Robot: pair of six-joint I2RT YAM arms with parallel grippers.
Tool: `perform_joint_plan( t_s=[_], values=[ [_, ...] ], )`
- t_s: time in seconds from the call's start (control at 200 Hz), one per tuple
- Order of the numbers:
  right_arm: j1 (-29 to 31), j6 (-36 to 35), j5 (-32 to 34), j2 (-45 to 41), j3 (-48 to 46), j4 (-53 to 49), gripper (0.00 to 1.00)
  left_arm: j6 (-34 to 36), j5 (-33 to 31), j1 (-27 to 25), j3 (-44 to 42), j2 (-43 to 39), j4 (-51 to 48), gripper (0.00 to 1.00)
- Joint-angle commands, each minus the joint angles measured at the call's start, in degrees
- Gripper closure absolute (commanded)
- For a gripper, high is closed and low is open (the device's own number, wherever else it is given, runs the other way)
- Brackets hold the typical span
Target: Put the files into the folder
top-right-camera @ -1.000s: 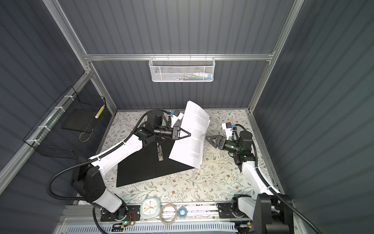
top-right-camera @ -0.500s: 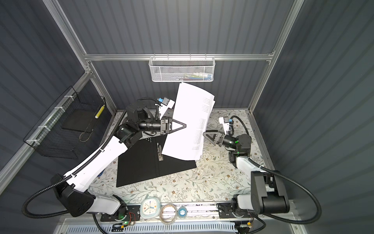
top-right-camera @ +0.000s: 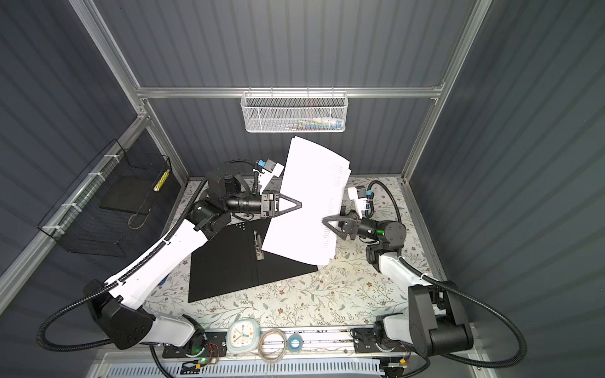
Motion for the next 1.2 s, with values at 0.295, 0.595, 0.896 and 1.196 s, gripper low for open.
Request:
perform_joint_plan(
  t_s=[0.295, 0.595, 0.896, 1.196],
  values=[
    [1.0, 2.4, 2.7, 1.3, 1.7, 2.3, 0.18, 2.5, 0.6, 0.8, 3.3, 0.5, -2.3, 1.0],
    [1.1, 0.9, 2.6, 3.8, 1.8, 2.3, 0.11, -1.2, 2.9, 0.8, 4.7, 0.3, 2.3, 1.0],
    [4.6, 0.6, 3.1, 2.4, 3.7, 2.3, 0.02, -6.7, 5.0, 0.8, 3.0, 1.2, 10.1, 1.0],
    [4.7, 2.4, 3.9, 0.6, 3.4, 2.3, 0.02, -2.6, 4.1, 0.8, 1.7, -0.4, 6.2, 1.0]
  ],
)
